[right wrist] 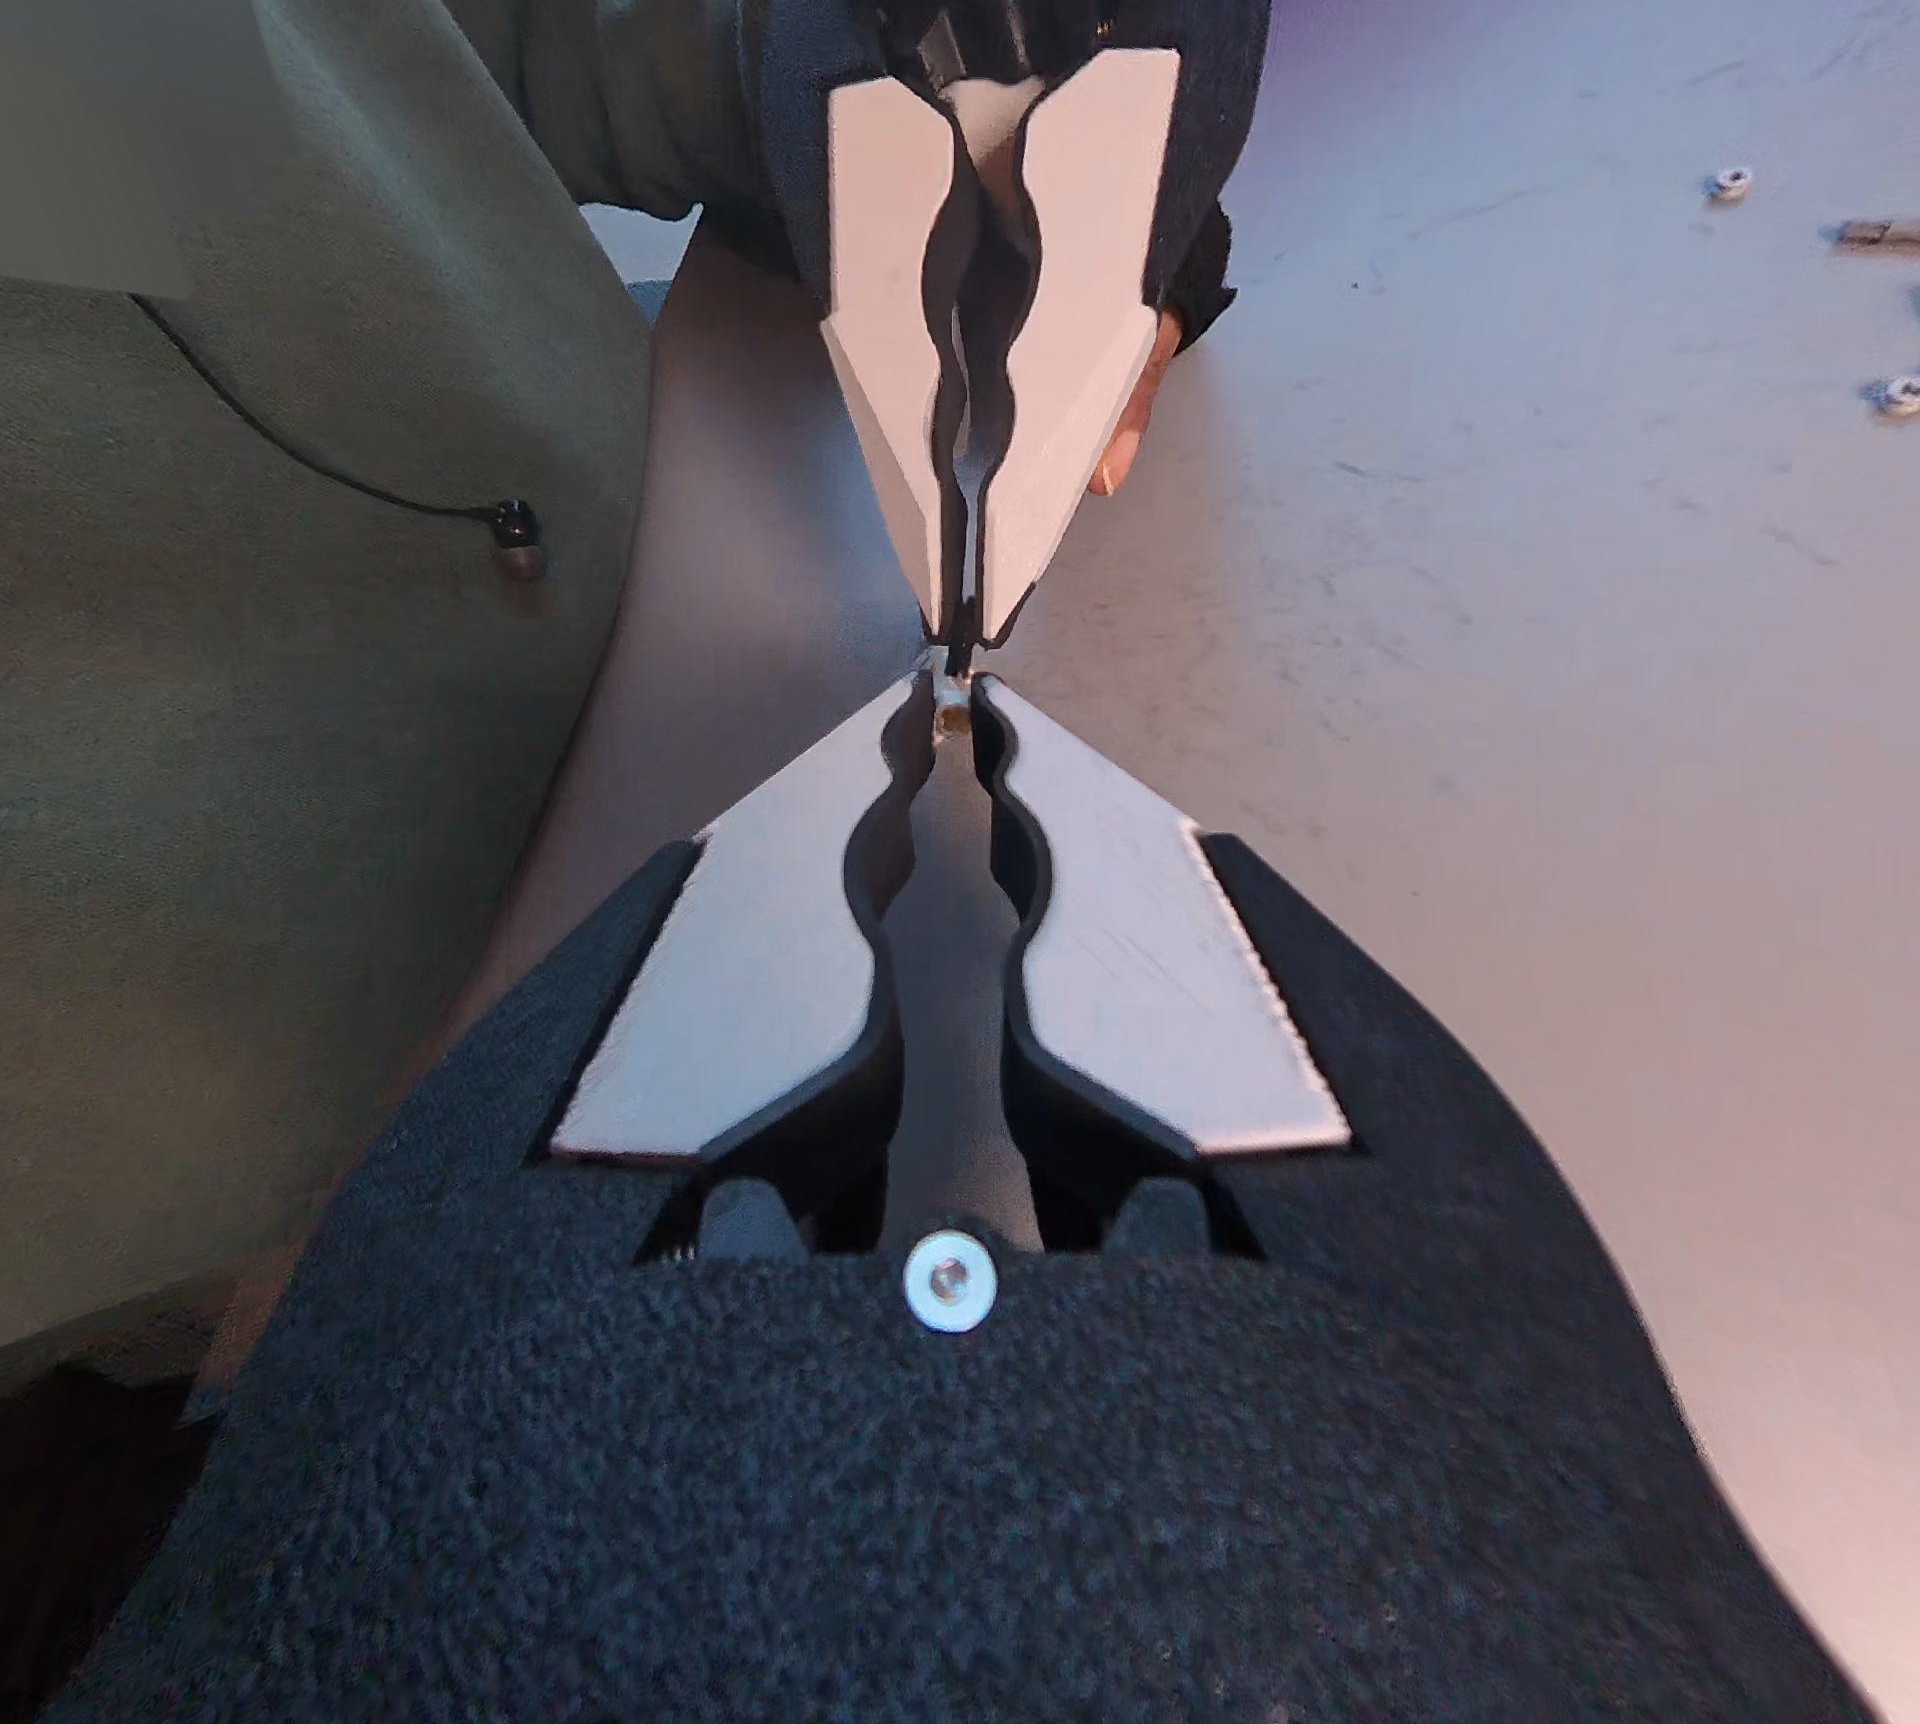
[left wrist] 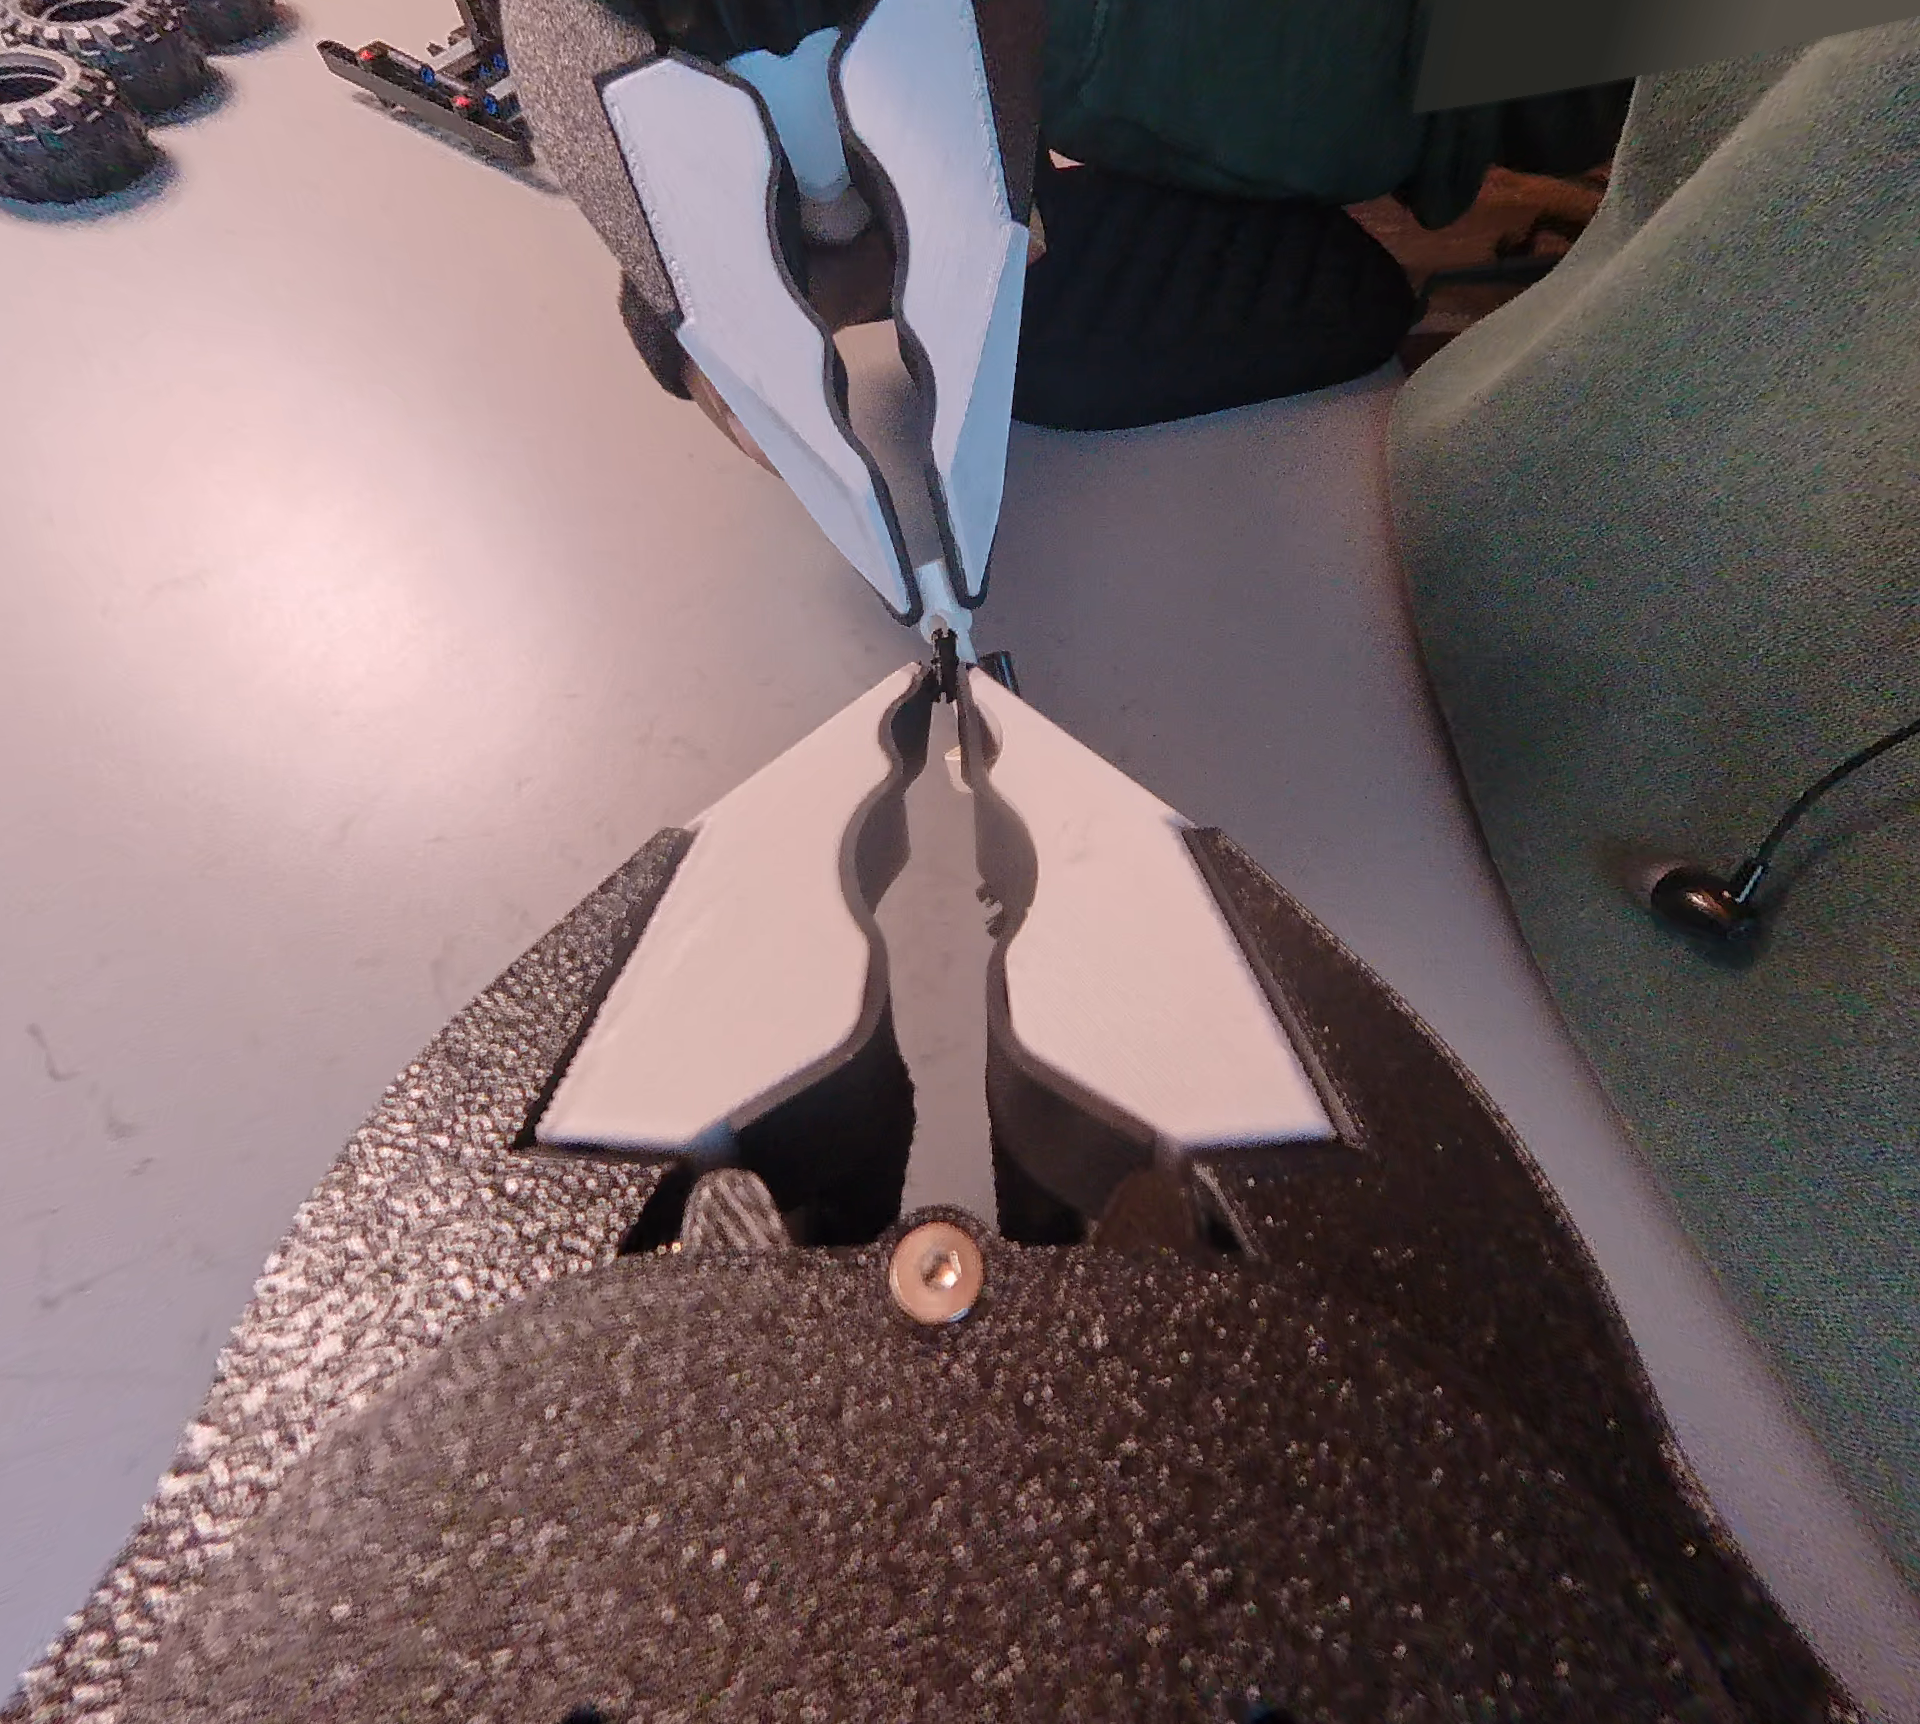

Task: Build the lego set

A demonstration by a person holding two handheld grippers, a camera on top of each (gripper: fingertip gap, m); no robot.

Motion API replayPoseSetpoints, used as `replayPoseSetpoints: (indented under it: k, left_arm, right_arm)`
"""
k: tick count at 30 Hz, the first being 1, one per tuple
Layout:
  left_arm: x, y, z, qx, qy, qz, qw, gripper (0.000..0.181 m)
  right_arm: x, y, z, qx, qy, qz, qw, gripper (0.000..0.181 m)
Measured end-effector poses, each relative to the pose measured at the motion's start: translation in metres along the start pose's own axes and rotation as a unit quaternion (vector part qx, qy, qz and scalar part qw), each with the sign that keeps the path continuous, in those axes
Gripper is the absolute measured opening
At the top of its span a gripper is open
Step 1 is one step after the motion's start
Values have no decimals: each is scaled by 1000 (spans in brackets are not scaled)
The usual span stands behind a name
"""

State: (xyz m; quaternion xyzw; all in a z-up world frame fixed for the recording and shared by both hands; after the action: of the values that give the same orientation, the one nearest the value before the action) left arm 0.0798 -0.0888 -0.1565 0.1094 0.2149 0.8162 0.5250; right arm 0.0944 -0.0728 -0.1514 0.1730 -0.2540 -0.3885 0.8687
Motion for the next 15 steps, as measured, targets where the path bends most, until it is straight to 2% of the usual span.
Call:
replayPoseSetpoints:
  k: [8, 15]
  left_arm:
    - [-8, 7, 8, -12, 13, -23, 1000, 4]
    - [-12, 11, 12, -22, 52, -43, 997, 4]
  right_arm:
    - [18, 0, 14, 18, 118, -46, 992, 6]
    - [24, -1, 10, 54, 142, -52, 987, 6]
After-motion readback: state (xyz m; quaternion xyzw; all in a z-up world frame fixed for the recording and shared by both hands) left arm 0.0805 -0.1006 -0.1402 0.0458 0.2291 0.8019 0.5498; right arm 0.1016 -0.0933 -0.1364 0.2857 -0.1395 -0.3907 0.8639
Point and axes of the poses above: each gripper's, where its closed fingertips meet, y back along the fingers, z out of its top, x = y × z across the jaws, the point moved 1 cm from there along y, back along the fingers, and after that the axes turned 3 degrees about -y, right-handed, at the moved point
